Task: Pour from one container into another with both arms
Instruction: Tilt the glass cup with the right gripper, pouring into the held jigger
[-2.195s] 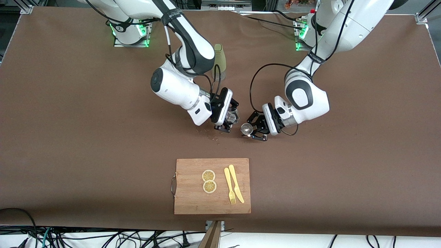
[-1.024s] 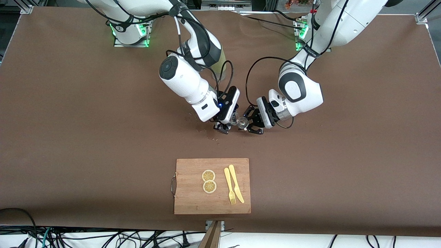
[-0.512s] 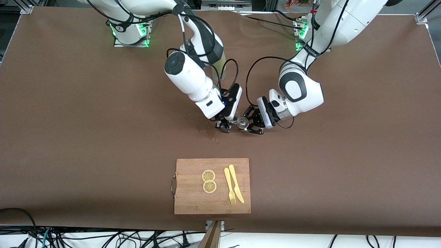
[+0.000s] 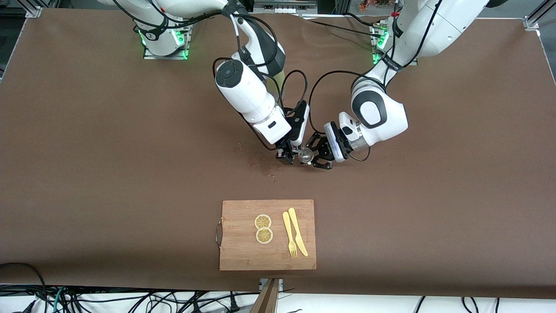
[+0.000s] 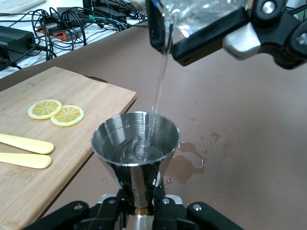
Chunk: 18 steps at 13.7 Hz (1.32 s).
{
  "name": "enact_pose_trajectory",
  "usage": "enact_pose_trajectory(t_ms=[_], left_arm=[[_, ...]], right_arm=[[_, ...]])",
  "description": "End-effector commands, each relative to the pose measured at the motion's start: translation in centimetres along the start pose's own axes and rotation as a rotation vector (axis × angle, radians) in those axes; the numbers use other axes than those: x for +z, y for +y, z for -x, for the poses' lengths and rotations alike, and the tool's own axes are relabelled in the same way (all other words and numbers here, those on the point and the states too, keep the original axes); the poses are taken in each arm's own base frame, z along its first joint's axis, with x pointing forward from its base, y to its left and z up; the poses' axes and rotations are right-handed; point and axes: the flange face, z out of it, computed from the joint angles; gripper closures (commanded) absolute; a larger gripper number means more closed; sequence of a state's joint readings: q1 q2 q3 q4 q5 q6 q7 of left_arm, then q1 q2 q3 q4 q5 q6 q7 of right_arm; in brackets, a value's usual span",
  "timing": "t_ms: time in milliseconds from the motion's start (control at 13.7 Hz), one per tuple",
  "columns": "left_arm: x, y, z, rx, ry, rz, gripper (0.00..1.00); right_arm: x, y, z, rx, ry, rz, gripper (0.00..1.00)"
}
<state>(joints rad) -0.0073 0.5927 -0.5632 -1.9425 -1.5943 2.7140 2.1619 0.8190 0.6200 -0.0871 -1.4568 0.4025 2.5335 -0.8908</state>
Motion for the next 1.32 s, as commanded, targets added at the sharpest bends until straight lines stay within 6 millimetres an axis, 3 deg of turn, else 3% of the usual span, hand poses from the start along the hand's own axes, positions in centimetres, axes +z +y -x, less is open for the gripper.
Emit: enact_pose_trajectory(t_ms=[0,659,1244], left_arm=[[-1.1,0.4,-0.5,-0.018,0.009,-0.019,1.00],[-0.6,1.7,-1.1,-0.053,0.008,-0.041,1.00],[-0.9,1.3,-1.0,-0.056,0.010,-0.047,1.00]], right_arm=[[-0.6,0.3,-0.5,0.004,0.000,0.017,0.91],[0.4,-0.2,-0.4,-0.014,-0.012,0.017,0.91],[0.1,-0.2,-0.7,-0.020,-0.005,0.018,0.91]])
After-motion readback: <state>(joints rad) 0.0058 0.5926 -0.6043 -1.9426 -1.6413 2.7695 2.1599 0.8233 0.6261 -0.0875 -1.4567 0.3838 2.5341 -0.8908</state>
